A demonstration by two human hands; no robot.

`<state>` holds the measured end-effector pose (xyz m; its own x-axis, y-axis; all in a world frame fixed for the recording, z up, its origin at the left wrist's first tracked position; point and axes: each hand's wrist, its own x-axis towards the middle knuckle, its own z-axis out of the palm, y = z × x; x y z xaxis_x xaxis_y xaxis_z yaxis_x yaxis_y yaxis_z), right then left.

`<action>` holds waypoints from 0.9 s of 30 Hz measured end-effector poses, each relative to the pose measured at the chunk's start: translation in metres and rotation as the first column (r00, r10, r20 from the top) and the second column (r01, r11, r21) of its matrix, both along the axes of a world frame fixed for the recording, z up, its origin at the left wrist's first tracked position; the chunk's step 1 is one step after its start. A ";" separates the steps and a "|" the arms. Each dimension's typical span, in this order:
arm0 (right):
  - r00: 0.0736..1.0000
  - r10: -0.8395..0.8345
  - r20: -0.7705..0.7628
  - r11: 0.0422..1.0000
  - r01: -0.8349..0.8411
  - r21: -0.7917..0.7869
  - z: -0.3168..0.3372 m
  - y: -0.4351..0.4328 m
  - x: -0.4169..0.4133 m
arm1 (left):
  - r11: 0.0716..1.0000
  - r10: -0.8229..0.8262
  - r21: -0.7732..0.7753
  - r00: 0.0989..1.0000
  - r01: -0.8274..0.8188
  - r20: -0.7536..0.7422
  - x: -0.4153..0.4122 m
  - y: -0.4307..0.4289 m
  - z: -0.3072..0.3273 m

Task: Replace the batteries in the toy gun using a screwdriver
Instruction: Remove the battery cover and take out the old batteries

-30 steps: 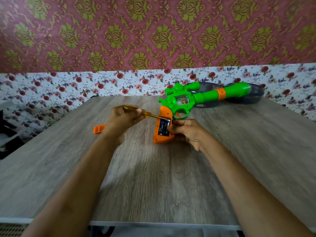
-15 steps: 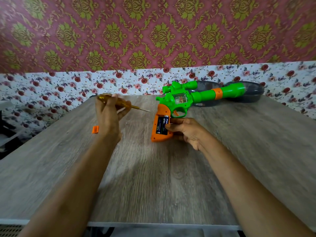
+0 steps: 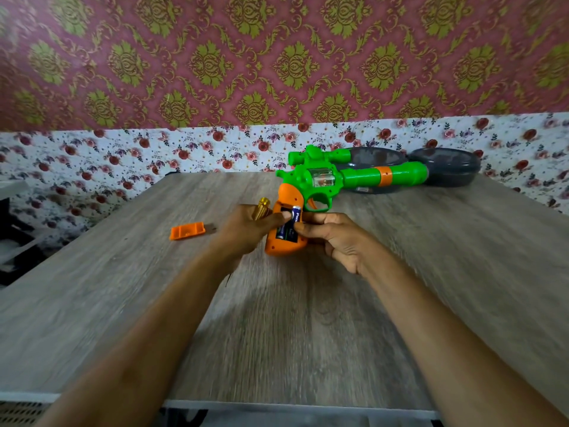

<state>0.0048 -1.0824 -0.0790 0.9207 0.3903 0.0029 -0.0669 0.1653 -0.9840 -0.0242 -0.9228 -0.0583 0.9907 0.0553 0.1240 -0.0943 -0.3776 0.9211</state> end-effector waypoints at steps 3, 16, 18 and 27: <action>1.000 0.013 -0.026 1.000 -0.013 0.013 -0.001 0.006 -0.003 | 0.997 0.065 0.033 0.995 -0.067 0.070 -0.001 -0.004 -0.001; 0.917 -0.147 -0.372 0.910 0.273 0.311 0.015 0.021 -0.030 | 0.888 0.015 0.414 0.911 -0.201 0.411 -0.004 -0.013 -0.004; 0.858 -0.192 -0.477 0.835 0.398 0.379 0.017 0.025 -0.033 | 0.869 -0.032 0.451 0.886 -0.204 0.463 -0.006 -0.014 -0.003; 0.761 -0.171 -0.626 0.670 0.556 0.493 0.009 0.026 -0.048 | 0.874 -0.114 0.465 0.872 -0.139 0.476 -0.008 -0.018 -0.006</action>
<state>-0.0435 -1.0562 -0.0704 0.9184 0.1017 -0.3824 -0.2886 0.8332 -0.4716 -0.0321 -0.9405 -0.0640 0.7979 -0.1234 0.5900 -0.4621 -0.7537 0.4674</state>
